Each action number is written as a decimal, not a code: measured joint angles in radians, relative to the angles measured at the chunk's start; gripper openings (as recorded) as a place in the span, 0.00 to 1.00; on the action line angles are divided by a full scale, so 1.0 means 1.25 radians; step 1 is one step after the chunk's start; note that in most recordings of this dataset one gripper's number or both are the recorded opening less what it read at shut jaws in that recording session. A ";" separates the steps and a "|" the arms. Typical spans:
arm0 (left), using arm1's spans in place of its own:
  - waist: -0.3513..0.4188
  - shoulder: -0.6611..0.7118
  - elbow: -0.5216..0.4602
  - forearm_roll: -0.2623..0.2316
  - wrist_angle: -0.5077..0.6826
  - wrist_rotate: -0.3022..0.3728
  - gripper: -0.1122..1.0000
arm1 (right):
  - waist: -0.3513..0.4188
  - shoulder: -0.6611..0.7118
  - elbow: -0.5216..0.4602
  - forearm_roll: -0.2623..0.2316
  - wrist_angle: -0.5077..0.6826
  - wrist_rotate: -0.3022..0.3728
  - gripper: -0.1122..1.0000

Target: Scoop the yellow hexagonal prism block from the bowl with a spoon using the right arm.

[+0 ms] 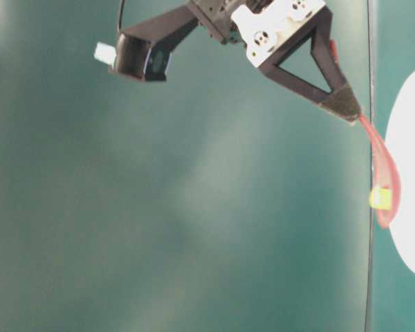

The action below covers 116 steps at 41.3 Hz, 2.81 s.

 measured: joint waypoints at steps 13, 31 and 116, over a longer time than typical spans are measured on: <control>0.000 0.000 0.000 0.000 -0.001 0.000 0.17 | 0.025 -0.031 0.053 0.000 -0.099 0.010 0.32; 0.000 0.001 0.000 0.000 0.000 0.000 0.17 | 0.031 -0.052 0.060 0.000 -0.117 0.006 0.32; 0.000 0.000 0.000 0.000 0.000 -0.002 0.17 | 0.026 -0.160 0.040 -0.021 -0.017 0.000 0.32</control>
